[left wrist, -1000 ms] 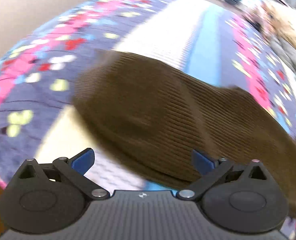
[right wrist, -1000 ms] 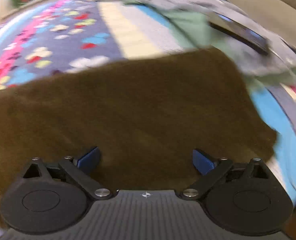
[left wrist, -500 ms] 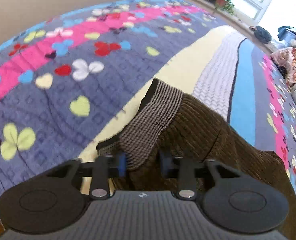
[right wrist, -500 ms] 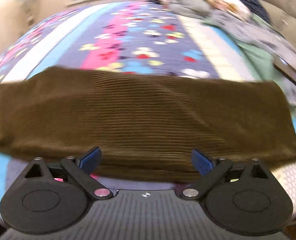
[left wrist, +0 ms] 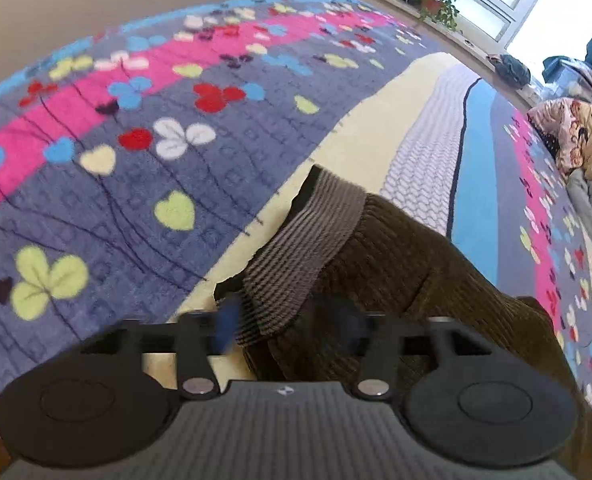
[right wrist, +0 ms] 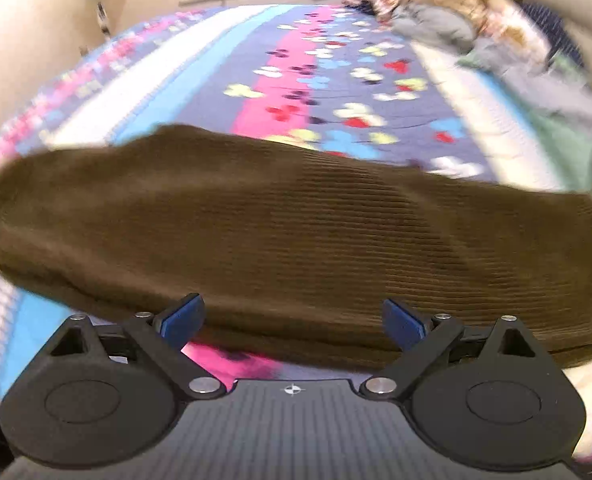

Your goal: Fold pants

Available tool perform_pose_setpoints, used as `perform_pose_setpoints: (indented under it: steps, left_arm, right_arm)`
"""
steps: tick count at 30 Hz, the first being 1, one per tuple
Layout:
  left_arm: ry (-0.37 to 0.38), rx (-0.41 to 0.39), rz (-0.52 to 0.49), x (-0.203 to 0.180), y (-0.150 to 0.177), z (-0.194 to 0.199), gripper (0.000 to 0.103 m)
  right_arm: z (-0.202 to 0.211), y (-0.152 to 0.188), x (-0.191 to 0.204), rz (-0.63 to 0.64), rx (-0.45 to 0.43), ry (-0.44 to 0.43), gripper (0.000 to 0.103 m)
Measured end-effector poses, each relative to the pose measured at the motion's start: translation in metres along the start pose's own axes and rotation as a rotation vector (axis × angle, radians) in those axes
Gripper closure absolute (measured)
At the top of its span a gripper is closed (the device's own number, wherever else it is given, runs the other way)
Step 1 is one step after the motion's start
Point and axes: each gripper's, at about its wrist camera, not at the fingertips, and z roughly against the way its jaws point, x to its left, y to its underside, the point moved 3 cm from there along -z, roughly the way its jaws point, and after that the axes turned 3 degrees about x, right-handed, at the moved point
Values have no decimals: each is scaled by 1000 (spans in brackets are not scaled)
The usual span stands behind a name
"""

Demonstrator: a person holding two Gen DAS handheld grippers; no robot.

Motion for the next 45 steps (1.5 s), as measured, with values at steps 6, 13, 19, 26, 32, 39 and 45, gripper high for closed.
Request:
perform_pose_setpoints:
  steps: [6,13,19,26,32,39,45]
  left_arm:
    - [49,-75,-78,-34,9,51,13]
    - [166,-88,-221,-111,5,54,12]
    - [146,-49,-352,-158,5,-8,12]
    - [155,28,-247,-102,-1,-58,13]
    - [181,26,-290,-89,11,-53,13]
    - [143,41,-322,-96,14,-48,12]
    - [102,140,-354,-125,18,-14,3]
  right_arm:
    - [-61,-18,55,-15,-20,-103,6]
    - [-73,22,68,200,77,-92,6]
    - [-45,-72,18,31,-27,-232,6]
    - [-123,-195,43,-26,27,-342,37]
    - [-209,-194,94,80,266,-262,85]
    - [-226,-192,79,29,217,-163,102]
    - [-112,-182,18,-112,34,-253,29]
